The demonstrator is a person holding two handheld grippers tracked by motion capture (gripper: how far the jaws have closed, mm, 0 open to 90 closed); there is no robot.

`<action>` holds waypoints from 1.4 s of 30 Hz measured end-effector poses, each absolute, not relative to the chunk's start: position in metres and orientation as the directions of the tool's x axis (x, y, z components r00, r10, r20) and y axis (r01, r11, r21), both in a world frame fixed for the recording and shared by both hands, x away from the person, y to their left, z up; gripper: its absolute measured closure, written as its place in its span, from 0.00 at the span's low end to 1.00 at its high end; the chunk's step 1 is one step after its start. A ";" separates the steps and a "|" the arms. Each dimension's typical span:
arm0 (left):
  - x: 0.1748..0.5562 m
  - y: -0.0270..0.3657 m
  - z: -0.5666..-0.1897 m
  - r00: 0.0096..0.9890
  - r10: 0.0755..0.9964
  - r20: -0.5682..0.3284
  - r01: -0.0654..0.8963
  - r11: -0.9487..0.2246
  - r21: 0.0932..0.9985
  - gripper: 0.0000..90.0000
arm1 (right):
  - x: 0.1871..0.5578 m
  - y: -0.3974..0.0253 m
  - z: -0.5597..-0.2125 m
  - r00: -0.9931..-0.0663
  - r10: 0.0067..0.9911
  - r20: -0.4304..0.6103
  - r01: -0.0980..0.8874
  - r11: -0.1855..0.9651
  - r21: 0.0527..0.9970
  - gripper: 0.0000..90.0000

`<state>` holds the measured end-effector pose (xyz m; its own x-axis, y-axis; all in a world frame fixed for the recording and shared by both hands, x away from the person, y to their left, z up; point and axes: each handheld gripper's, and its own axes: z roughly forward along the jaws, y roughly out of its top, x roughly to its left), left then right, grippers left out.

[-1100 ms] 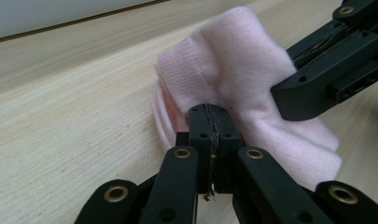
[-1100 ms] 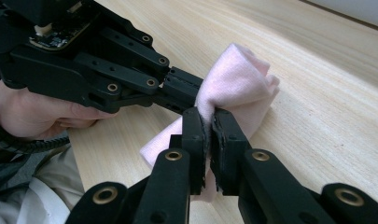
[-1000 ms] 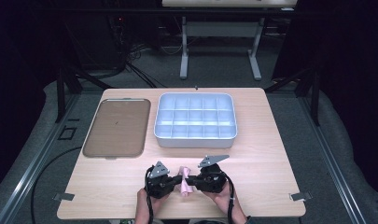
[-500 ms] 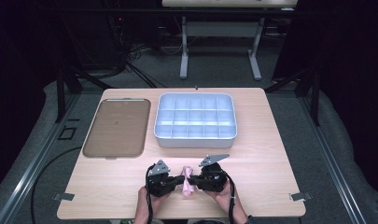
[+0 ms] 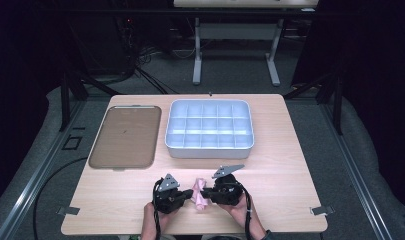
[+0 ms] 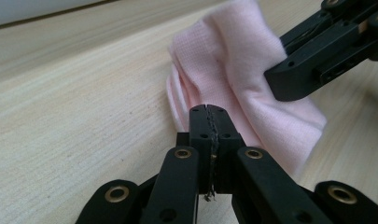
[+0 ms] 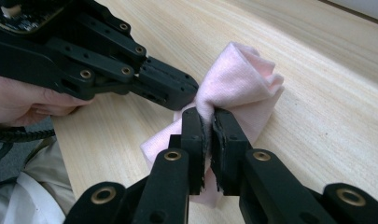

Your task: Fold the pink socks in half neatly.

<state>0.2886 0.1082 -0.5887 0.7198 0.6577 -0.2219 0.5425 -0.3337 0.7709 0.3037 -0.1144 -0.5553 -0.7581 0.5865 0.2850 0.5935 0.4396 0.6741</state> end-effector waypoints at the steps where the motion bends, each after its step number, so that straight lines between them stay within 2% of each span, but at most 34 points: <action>1: 0.289 0.108 -0.589 0.719 0.659 -0.222 0.544 -0.335 0.769 1.00 | 0.304 -0.113 -0.555 -0.758 0.588 0.282 0.592 0.440 0.675 0.93; 12: 0.290 0.112 -0.589 0.709 0.663 -0.241 0.566 -0.332 0.754 1.00 | 0.306 -0.096 -0.557 -0.776 0.594 0.213 0.568 0.508 0.648 0.91; 15: 0.288 0.118 -0.587 0.682 0.701 -0.210 0.571 -0.330 0.752 0.99 | 0.305 -0.093 -0.558 -0.776 0.599 0.200 0.566 0.519 0.641 0.91; 21: 0.282 0.125 -0.570 0.687 0.705 -0.177 0.529 -0.317 0.787 0.99 | 0.305 -0.090 -0.559 -0.778 0.603 0.177 0.557 0.531 0.638 0.91; 24: 0.281 0.120 -0.548 0.730 0.662 -0.170 0.468 -0.304 0.830 0.99 | 0.304 -0.089 -0.560 -0.776 0.607 0.170 0.555 0.531 0.640 0.91; 28: 0.287 0.106 -0.537 0.769 0.615 -0.176 0.449 -0.323 0.833 0.99 | 0.303 -0.089 -0.561 -0.774 0.612 0.164 0.554 0.527 0.644 0.90; 33: 0.298 0.089 -0.542 0.786 0.597 -0.162 0.447 -0.369 0.815 0.99 | 0.302 -0.090 -0.561 -0.771 0.614 0.166 0.557 0.526 0.643 0.90; 42: 0.311 0.084 -0.561 0.756 0.641 -0.128 0.479 -0.411 0.776 1.00 | 0.297 -0.092 -0.564 -0.760 0.627 0.170 0.558 0.496 0.666 0.87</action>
